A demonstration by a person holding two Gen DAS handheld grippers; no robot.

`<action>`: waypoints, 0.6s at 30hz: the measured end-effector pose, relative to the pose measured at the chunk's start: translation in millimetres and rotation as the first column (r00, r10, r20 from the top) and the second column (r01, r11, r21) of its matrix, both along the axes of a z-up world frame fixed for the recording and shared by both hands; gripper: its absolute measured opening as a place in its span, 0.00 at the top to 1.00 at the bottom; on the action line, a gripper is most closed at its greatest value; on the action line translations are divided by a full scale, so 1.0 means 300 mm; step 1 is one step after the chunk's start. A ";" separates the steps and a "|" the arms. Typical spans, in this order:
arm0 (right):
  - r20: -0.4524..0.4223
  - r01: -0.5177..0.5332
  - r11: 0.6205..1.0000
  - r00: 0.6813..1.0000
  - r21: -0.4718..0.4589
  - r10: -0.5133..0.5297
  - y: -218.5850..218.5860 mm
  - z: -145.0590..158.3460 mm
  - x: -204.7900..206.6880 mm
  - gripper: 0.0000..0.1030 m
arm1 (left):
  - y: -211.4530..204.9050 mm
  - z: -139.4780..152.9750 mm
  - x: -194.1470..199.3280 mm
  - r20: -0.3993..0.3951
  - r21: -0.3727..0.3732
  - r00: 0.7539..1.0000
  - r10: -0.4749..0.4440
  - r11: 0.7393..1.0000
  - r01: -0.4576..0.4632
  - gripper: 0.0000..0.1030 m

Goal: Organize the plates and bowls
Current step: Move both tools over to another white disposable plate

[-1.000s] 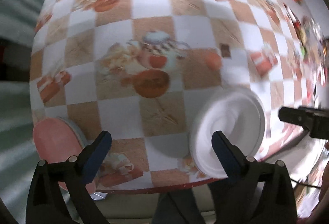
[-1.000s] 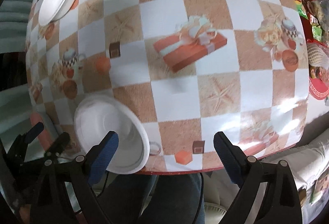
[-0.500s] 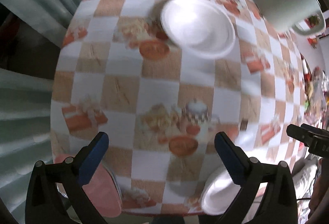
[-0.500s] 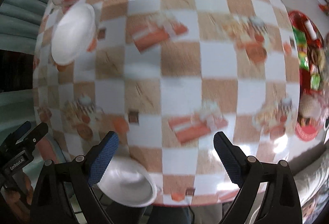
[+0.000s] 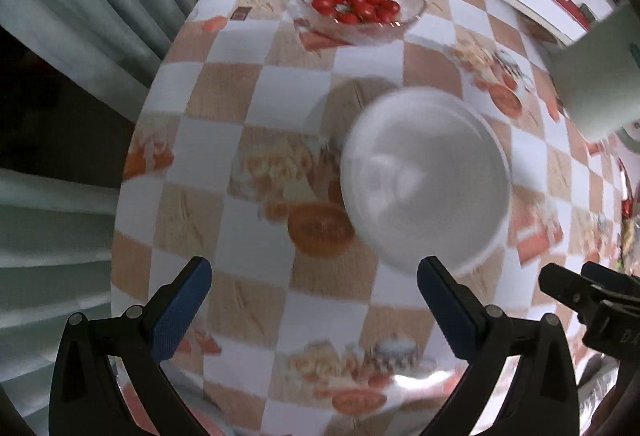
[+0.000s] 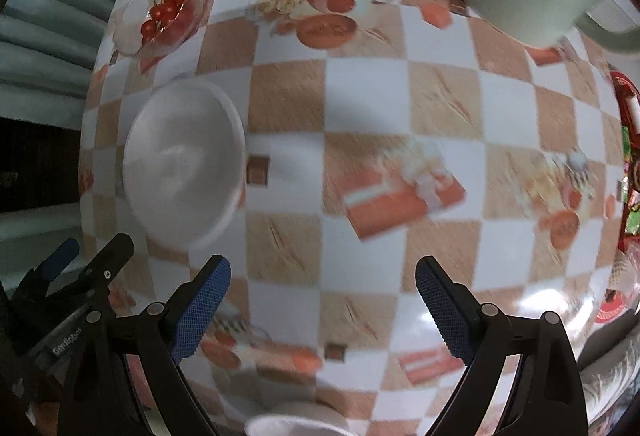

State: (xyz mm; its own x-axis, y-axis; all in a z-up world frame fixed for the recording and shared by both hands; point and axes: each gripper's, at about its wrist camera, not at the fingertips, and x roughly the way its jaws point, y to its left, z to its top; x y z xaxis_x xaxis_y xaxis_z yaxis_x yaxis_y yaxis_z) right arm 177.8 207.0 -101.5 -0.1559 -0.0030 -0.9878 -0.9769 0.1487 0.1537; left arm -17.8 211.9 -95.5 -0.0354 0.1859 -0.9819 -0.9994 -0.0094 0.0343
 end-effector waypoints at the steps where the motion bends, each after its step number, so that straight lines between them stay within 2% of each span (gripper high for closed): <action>1: -0.001 0.005 1.000 1.000 -0.003 -0.005 0.024 -0.015 -0.007 0.08 | 0.020 -0.010 0.005 -0.011 0.002 1.000 -0.005 1.000 0.005 0.00; 6: 0.002 0.009 1.000 1.000 -0.019 -0.009 0.104 -0.085 -0.038 0.08 | 0.081 -0.063 0.027 -0.078 0.006 0.996 -0.042 0.999 0.042 0.00; 16: 0.010 -0.012 0.998 1.000 -0.063 0.013 0.173 -0.214 -0.088 0.08 | 0.151 -0.186 0.010 -0.087 -0.045 0.996 -0.034 0.999 0.030 0.00; 18: 0.017 -0.011 0.998 1.000 -0.069 0.012 0.179 -0.233 -0.092 0.03 | 0.162 -0.208 0.006 -0.085 -0.057 0.996 -0.031 0.998 0.026 0.00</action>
